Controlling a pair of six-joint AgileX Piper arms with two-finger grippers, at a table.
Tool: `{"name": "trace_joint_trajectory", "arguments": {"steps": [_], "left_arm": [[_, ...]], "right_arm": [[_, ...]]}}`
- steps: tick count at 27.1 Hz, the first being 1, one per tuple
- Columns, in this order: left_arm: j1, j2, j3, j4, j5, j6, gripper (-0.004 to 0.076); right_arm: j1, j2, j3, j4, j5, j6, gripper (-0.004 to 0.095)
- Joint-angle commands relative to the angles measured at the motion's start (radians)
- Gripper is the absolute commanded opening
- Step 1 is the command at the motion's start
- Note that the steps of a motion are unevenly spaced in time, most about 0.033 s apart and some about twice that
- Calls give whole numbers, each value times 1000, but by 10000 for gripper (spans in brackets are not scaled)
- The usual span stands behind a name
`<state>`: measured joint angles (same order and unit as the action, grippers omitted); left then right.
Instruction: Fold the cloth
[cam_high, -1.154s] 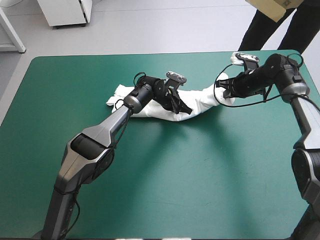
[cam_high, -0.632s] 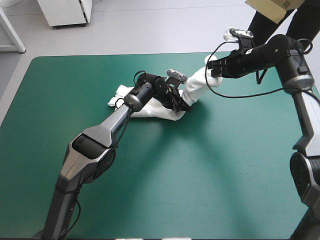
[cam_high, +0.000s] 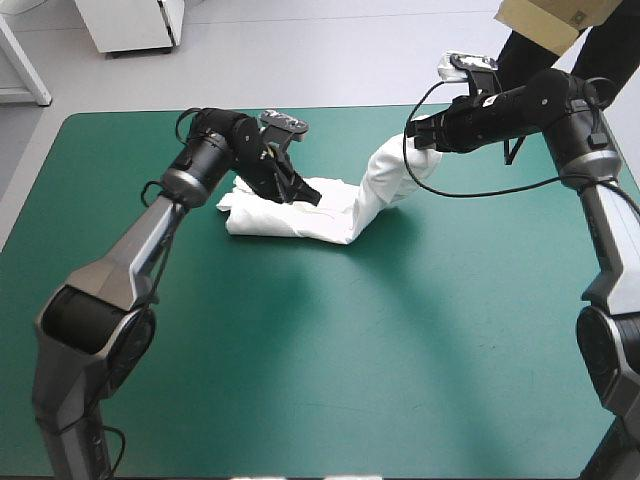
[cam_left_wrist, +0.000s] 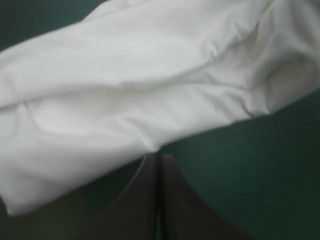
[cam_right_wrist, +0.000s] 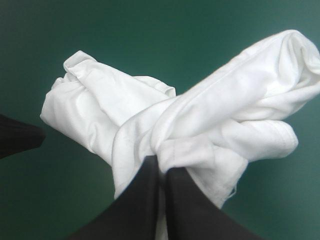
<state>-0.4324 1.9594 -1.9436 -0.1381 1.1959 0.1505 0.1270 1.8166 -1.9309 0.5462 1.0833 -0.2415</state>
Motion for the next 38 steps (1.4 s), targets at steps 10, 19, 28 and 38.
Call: {"name": "trace_joint_trajectory", "arguments": {"steps": [10, 19, 28, 38], "left_arm": [[16, -702, 723, -25, -93, -83, -22], [16, -795, 732, -47, -1, -92, -22], [15, -799, 732, -156, 37, -92, -22], [15, -799, 732, -165, 37, -92, -22]], "right_arm": [[253, 71, -164, 33, -113, -39, -14], [393, 268, -389, 34, -131, -26, -14], [467, 496, -524, 58, -182, 38, -14], [483, 596, -534, 124, -180, 55, -11]]}}
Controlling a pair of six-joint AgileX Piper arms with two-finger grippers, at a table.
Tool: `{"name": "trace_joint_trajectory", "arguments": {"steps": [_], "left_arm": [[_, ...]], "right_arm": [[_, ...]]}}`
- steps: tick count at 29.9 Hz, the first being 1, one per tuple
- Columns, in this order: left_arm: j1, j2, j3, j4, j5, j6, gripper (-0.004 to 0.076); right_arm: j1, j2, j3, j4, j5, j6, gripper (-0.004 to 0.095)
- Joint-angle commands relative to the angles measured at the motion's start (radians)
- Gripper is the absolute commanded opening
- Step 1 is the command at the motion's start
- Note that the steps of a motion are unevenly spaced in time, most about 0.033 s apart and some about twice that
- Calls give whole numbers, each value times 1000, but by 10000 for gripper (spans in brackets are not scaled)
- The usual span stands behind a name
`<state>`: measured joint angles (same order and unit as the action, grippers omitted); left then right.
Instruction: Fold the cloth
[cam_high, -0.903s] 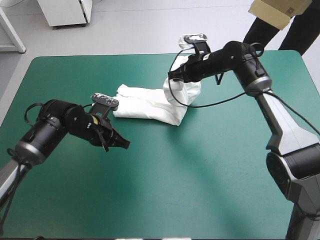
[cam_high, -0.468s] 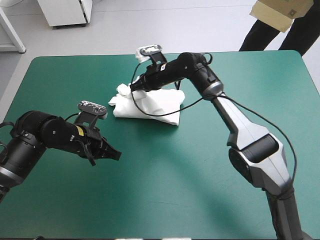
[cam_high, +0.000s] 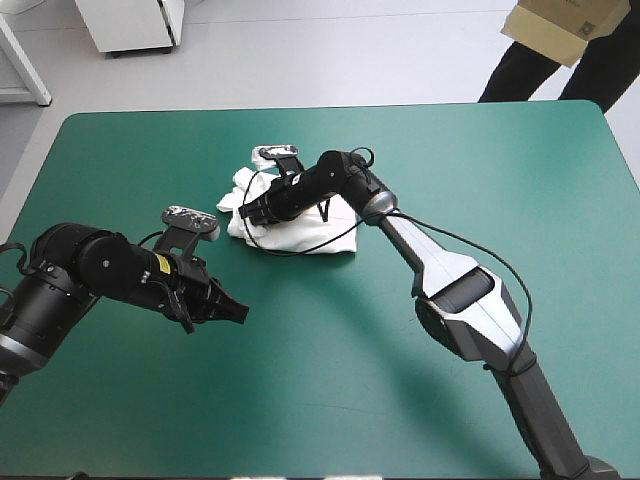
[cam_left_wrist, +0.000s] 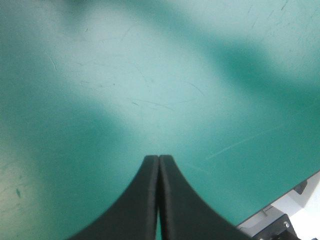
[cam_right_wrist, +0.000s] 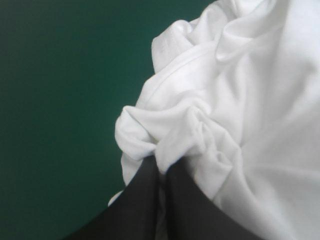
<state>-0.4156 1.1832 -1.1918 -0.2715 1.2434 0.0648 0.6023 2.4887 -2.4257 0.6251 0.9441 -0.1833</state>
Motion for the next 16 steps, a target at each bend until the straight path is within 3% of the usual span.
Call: {"name": "trace_joint_trajectory", "arguments": {"steps": [1, 4, 9, 16], "left_arm": [[-2, -23, -20, -32, -11, -6, -22], [-2, -23, -20, -32, -11, -6, -22], [-2, -23, -20, -32, -13, -6, -22], [-2, -23, -20, -32, -13, -6, -22]], "right_arm": [[7, -76, -39, 45, -40, -3, -2], [8, -76, -44, 50, -22, -8, 106], [8, -76, -113, 40, 63, 26, 417], [4, -76, -291, -199, 231, 133, 415]]}}
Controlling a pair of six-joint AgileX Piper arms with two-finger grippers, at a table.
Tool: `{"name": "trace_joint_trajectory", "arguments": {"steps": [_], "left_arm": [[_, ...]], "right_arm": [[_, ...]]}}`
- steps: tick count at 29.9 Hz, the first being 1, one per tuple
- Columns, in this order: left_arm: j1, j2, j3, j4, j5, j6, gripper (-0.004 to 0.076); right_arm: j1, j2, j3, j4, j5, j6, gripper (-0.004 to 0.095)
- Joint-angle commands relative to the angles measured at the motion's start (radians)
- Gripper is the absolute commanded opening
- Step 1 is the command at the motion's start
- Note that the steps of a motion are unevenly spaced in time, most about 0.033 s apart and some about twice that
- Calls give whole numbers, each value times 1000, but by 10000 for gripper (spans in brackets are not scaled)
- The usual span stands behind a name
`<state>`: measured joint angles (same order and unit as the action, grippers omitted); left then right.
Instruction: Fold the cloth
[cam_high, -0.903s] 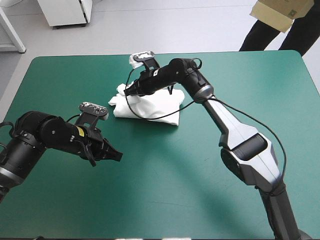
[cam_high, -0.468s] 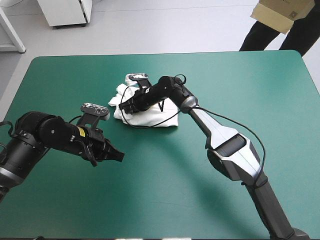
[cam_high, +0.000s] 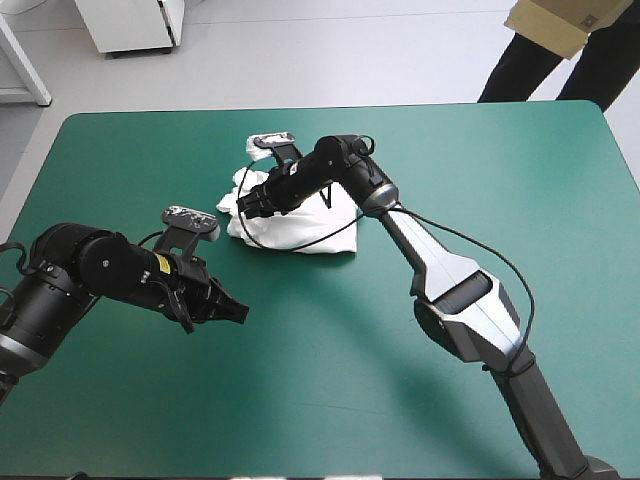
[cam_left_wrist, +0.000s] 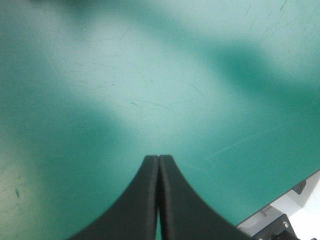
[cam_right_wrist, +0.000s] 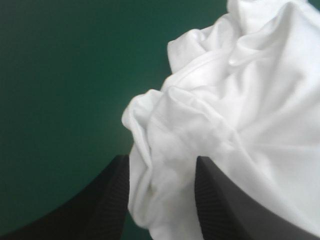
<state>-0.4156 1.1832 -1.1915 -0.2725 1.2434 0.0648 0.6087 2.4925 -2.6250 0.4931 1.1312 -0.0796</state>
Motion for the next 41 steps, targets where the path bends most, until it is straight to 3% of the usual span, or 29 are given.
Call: {"name": "trace_joint_trajectory", "arguments": {"steps": [1, 3, 17, 29, 36, 41], "left_arm": [[-2, -23, -20, -31, -13, -6, -22], [-2, -23, -20, -31, -13, -6, -22], [-2, -23, -20, -107, -11, -2, -22], [-2, -23, -20, -105, -22, 17, -22], [-2, -23, -20, -105, -42, 19, -22], [-2, -23, -20, -105, -51, 19, -22]], "right_arm": [[-4, -80, -114, -93, 78, 34, 415], [-8, -80, -142, -138, 119, 54, 415], [-131, -204, -79, -127, 120, 112, 415], [-244, -433, 437, -138, 118, 50, 415], [-252, -382, 509, -45, 110, -2, 456], [-252, -335, 509, -41, 95, -7, 470]]}}
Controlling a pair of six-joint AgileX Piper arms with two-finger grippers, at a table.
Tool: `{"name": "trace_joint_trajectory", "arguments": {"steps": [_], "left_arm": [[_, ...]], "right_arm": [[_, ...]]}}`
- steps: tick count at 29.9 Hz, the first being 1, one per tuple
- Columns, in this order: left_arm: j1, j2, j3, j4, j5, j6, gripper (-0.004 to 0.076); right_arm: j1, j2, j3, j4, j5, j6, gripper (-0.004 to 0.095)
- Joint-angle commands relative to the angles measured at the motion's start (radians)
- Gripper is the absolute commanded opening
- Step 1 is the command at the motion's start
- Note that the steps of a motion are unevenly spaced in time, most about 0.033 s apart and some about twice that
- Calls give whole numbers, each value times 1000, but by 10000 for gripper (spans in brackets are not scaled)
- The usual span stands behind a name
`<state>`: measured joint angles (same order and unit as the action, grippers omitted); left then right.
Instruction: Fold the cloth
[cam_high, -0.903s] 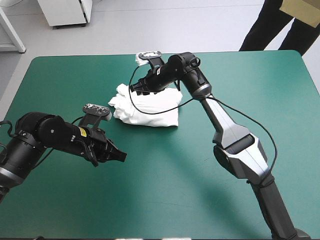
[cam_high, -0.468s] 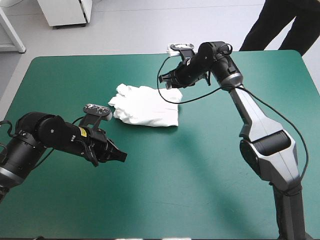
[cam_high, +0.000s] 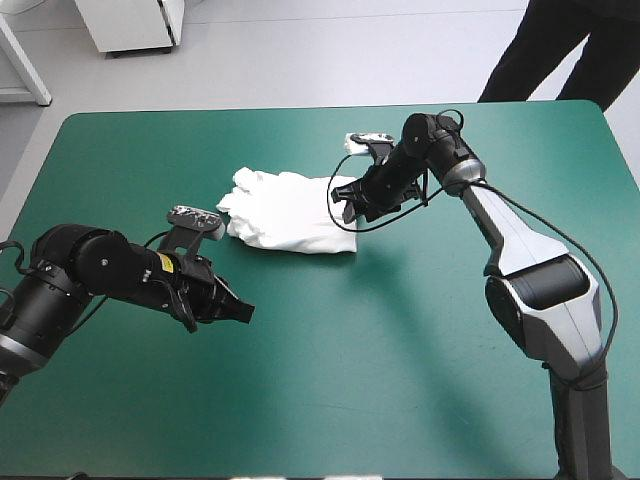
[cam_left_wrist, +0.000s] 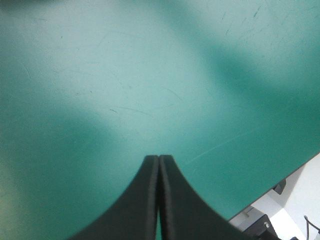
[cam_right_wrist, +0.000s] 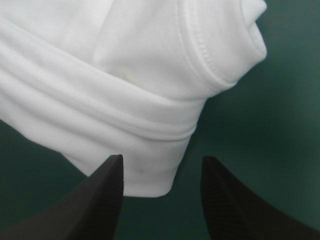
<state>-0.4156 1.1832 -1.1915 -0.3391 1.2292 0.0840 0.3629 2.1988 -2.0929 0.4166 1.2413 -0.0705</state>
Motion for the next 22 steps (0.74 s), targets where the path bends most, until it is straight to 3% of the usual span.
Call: {"name": "trace_joint_trajectory", "arguments": {"steps": [1, 17, 20, 22], "left_arm": [[-2, -23, -20, -38, -41, 0, -22], [-2, -23, -20, -38, -43, 0, -22], [-2, -23, -20, -38, -45, 0, -22], [-2, -23, -20, -38, -45, -2, -22]], "right_arm": [[-6, -34, -23, 36, -17, -16, 470], [5, 49, -25, 104, -84, -51, 458], [8, 66, -25, 114, -82, -51, 366], [12, 75, -25, 112, -78, -51, 248]]}}
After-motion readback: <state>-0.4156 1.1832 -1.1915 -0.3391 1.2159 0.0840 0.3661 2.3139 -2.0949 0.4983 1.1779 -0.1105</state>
